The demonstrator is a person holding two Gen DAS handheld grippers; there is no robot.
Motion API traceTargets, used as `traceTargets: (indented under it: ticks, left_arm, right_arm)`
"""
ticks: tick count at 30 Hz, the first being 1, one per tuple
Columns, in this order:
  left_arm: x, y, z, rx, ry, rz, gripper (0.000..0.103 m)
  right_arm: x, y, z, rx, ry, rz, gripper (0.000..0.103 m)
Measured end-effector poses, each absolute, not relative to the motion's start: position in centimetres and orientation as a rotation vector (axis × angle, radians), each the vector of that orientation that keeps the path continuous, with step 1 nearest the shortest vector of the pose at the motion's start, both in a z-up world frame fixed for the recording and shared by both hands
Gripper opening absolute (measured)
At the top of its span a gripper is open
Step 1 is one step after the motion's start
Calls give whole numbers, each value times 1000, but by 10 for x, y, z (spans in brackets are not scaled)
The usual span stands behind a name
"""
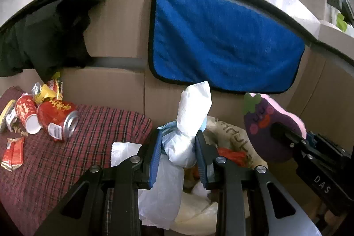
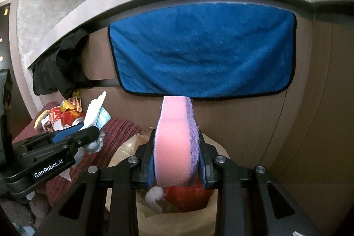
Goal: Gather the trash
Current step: 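Carry the white bag in the left gripper to the bin while the right gripper carries the plush, then open the left gripper over the bin releasing the white bag while the right gripper releases the plush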
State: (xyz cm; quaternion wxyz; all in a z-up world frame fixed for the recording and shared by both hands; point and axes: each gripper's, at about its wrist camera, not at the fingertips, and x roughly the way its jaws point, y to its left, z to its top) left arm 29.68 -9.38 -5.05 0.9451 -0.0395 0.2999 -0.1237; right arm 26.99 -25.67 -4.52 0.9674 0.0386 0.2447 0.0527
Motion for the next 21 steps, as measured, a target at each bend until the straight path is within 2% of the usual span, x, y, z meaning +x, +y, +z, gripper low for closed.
traceTargets:
  ticks: [11, 12, 13, 14, 15, 17, 21]
  left_arm:
    - [315, -94, -64, -126, 662, -324, 31]
    - [318, -93, -67, -147, 672, -358, 34]
    - [321, -92, -69, -165, 689, -394, 42]
    - [323, -90, -71, -187, 704, -427, 50]
    - [325, -86, -72, -205, 709, -443, 53]
    - [326, -77, -68, -236, 697, -450, 58]
    - [321, -54, -51, -264, 661, -420, 60]
  right_arm:
    - [281, -263, -60, 122, 538, 126, 30]
    - [284, -264, -61, 124, 542, 133, 35]
    - [286, -264, -64, 127, 550, 140, 44]
    - [287, -265, -66, 129, 554, 137, 47]
    - [286, -266, -68, 135, 554, 131, 50]
    - [287, -267, -70, 143, 562, 127, 50]
    - [279, -264, -64, 128, 560, 114, 50]
